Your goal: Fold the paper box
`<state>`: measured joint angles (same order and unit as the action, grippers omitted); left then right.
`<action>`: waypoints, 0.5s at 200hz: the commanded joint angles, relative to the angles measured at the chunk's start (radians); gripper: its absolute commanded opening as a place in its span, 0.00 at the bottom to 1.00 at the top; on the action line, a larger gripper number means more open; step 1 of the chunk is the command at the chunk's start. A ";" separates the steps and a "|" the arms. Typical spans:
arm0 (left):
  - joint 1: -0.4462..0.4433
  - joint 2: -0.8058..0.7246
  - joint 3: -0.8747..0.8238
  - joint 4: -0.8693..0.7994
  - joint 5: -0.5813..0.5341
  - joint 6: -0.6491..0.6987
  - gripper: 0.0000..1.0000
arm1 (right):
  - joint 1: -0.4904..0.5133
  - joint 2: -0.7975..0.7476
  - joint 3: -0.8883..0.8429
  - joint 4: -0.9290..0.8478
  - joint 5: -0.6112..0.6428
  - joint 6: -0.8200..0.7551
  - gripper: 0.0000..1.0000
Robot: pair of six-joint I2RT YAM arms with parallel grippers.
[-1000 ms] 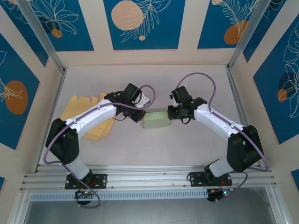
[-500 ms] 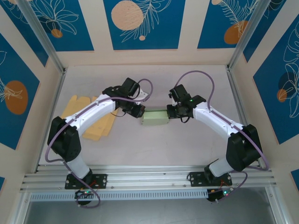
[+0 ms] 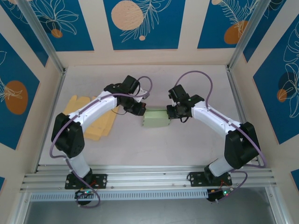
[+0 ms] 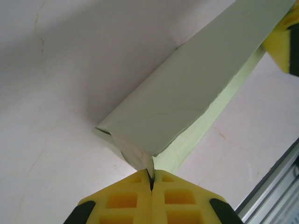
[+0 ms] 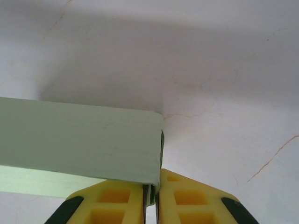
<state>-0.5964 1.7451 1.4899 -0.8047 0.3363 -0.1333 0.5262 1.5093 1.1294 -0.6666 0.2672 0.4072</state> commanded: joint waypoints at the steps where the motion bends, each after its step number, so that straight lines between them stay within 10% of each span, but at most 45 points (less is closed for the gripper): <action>1: 0.016 0.026 0.046 -0.013 0.099 -0.028 0.02 | 0.015 0.014 0.027 0.002 -0.020 -0.021 0.15; 100: 0.038 0.049 0.052 0.039 0.195 -0.079 0.02 | 0.017 0.017 0.017 0.005 -0.014 -0.025 0.12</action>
<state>-0.5583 1.7779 1.5177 -0.8013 0.4530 -0.1936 0.5282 1.5093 1.1305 -0.6678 0.2790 0.3954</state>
